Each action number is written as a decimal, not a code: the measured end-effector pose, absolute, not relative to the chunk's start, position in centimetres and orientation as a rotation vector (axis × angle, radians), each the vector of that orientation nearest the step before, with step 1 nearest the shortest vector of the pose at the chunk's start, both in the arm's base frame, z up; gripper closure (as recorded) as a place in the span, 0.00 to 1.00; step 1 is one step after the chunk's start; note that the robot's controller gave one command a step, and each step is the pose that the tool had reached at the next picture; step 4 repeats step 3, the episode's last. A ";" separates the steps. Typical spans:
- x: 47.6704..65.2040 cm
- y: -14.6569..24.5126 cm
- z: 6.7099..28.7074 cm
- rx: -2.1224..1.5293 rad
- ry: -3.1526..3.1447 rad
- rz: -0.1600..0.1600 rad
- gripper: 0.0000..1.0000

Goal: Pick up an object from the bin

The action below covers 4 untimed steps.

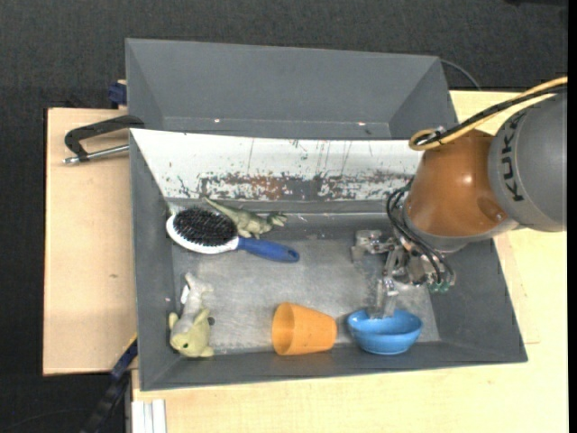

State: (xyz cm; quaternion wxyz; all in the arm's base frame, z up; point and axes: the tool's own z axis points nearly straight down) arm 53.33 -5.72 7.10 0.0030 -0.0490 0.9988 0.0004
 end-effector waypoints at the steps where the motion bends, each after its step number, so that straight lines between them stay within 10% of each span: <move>1: 49.5 -10.1 7.0 -0.803 3.039 -0.001 0.00; 2: 49.6 -9.9 7.1 -0.804 3.036 0.002 1.00; 3: 55.4 -10.2 23.1 -0.950 2.977 -0.010 1.00; 4: 55.4 -10.2 23.1 -0.950 2.977 -0.010 1.00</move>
Offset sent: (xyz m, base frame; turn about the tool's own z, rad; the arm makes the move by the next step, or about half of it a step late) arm -0.0379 -0.0430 -0.0010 -0.4214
